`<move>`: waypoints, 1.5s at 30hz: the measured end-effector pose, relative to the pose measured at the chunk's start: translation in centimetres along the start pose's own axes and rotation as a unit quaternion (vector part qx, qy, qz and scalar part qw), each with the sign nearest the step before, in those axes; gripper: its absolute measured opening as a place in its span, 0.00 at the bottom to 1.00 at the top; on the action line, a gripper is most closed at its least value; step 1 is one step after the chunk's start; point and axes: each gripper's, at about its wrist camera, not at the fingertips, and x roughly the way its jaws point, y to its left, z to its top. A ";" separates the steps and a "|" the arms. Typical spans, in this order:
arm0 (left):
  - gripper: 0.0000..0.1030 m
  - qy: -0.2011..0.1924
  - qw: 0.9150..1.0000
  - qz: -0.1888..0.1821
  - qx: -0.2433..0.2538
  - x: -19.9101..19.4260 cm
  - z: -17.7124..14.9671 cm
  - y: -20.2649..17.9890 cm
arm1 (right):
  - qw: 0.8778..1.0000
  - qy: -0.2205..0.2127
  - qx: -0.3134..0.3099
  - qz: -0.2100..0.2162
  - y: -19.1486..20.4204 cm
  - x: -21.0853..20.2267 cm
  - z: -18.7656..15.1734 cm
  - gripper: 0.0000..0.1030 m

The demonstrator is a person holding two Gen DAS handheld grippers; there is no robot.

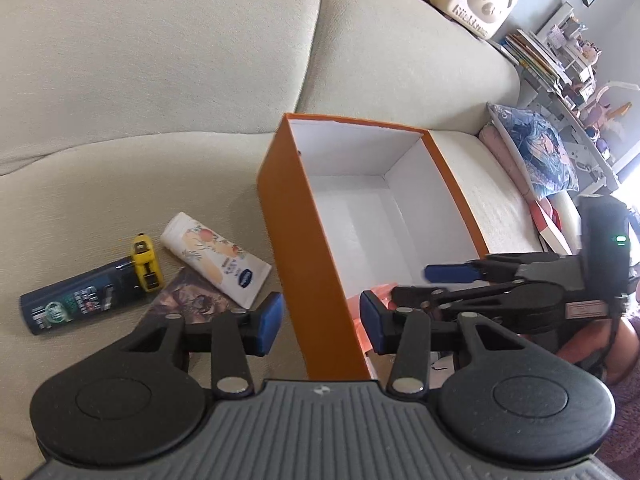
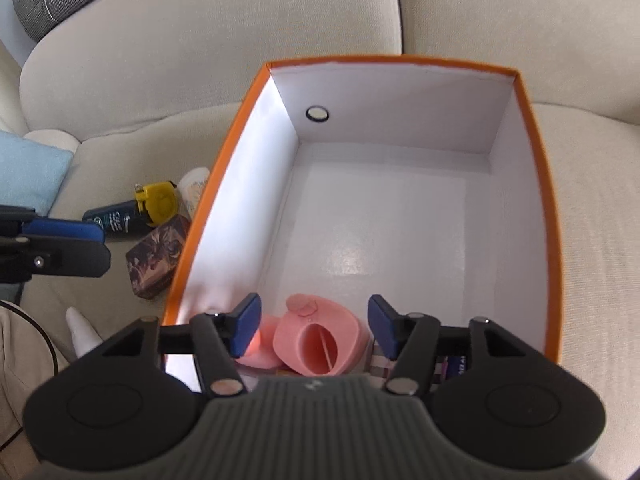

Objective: Organize rigid objects
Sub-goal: 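Reach the left tool to the photo card box while the right tool approaches the lotion tube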

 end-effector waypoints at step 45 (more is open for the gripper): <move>0.53 0.084 0.996 0.017 -0.009 7.6 -0.9 13.7 | 0.986 0.118 -0.112 -0.025 15.7 12.9 3.1 0.21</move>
